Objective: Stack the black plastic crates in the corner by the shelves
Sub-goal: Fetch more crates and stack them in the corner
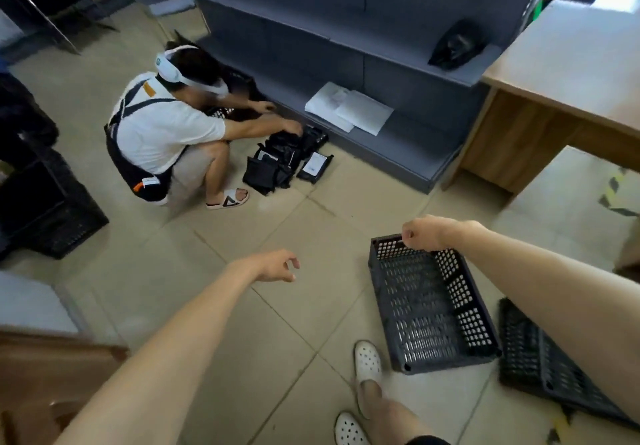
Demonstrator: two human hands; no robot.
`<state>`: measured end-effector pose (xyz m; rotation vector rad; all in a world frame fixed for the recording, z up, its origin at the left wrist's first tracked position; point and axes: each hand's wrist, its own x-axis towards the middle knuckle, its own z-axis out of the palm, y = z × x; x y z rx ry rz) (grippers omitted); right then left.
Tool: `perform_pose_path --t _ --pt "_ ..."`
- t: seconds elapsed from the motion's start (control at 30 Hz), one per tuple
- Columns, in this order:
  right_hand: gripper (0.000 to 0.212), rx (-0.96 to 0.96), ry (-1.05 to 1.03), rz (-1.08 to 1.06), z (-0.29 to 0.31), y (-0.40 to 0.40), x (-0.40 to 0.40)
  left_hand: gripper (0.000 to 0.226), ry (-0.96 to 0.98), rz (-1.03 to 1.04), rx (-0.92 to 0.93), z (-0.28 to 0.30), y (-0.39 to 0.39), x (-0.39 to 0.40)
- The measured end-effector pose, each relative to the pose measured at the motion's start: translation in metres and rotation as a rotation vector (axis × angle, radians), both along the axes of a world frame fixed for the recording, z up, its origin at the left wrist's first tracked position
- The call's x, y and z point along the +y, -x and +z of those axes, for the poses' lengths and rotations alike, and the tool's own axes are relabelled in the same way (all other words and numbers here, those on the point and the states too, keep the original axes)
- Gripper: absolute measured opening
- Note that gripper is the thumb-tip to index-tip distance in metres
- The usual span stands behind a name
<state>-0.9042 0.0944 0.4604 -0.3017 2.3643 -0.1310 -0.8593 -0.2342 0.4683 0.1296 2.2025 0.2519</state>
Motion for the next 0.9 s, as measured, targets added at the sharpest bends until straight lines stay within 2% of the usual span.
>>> perform_pose_path --t 0.17,0.33,0.47,0.57,0.67,0.73,0.9 --pt "0.032 -0.156 -0.141 -0.091 -0.017 0.048 0.036 0.039 -0.077 -0.145 0.045 0.0 0.088 0.063" --pt "0.026 0.031 0.103 -0.291 -0.023 0.127 0.038 0.04 -0.148 -0.235 0.161 0.02 0.192 0.121" --pt "0.03 -0.029 0.094 -0.304 -0.019 0.179 0.052 0.04 -0.219 -0.286 0.174 0.02 0.242 0.156" --pt "0.031 0.036 0.172 -0.361 -0.018 0.201 0.059 0.043 -0.196 -0.314 0.113 0.005 0.265 0.166" --pt "0.028 -0.01 0.271 -0.475 -0.03 0.2 0.076 0.049 -0.037 -0.408 -0.009 -0.014 0.283 0.175" --pt "0.028 -0.057 0.26 -0.542 -0.042 0.186 0.099 0.052 0.03 -0.47 -0.074 -0.022 0.297 0.191" --pt "0.031 -0.18 0.09 -0.75 -0.064 0.126 0.151 0.051 0.018 -0.713 -0.005 -0.036 0.324 0.274"
